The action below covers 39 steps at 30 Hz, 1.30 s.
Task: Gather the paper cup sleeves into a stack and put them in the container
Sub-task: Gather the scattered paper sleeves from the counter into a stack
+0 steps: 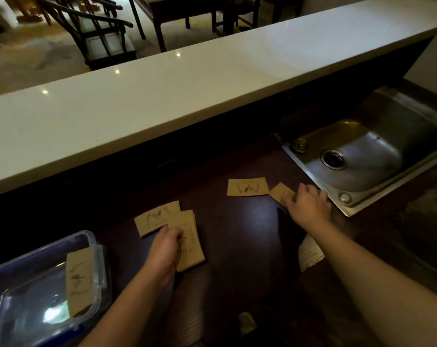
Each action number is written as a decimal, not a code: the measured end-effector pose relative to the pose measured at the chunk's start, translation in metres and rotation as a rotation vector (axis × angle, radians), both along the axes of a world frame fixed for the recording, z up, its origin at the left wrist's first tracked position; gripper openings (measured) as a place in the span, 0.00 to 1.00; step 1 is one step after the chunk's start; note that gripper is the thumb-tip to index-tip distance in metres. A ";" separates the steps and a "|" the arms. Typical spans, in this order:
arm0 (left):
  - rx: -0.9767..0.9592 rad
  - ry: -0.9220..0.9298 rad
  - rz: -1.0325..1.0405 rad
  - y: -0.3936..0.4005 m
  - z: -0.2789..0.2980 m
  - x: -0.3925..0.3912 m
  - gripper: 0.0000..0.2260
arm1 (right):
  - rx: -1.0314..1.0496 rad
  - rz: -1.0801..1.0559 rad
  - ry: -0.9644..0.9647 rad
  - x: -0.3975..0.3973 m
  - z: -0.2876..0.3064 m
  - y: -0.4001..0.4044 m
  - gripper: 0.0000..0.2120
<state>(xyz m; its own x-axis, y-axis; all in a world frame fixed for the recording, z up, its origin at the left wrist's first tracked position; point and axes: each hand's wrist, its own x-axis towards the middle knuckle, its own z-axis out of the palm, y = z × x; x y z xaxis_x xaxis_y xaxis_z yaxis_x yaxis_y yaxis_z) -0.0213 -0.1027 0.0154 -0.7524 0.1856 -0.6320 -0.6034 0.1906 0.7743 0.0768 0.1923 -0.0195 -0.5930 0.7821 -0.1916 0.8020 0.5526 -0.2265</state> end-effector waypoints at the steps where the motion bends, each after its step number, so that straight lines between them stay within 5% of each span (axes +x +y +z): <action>1: -0.001 -0.002 0.004 -0.001 0.000 -0.001 0.05 | -0.024 0.015 -0.084 0.003 -0.003 0.003 0.28; 9: -0.001 0.013 0.031 -0.010 -0.001 -0.008 0.05 | -0.199 -0.166 -0.119 0.009 -0.006 0.009 0.26; 13: -0.025 0.036 0.009 -0.012 -0.002 -0.007 0.05 | -0.213 -0.178 0.086 0.011 0.008 0.010 0.12; 17: -0.016 0.040 0.012 -0.009 0.002 -0.002 0.06 | -0.933 -0.316 0.633 0.009 0.026 -0.039 0.05; 22: 0.009 0.027 0.033 -0.008 0.008 0.003 0.07 | -1.259 -0.028 0.595 -0.011 0.023 -0.124 0.07; 26: 0.038 -0.004 0.098 -0.007 0.009 0.004 0.08 | -1.197 0.067 0.548 -0.026 0.015 -0.169 0.06; 34: 0.034 0.021 -0.002 -0.015 0.008 0.010 0.10 | -0.675 0.309 0.421 -0.037 0.017 -0.201 0.12; 39: 0.048 0.021 -0.006 -0.022 0.005 0.010 0.10 | -0.664 0.376 0.396 -0.043 0.014 -0.189 0.18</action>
<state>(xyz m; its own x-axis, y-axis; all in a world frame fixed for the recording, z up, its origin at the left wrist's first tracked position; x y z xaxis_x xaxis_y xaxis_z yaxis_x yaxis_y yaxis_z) -0.0115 -0.1244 0.0206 -0.7641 0.2196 -0.6066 -0.5862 0.1562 0.7950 0.0333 0.0036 -0.0053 -0.9101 0.3190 -0.2646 0.3859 0.4196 -0.8216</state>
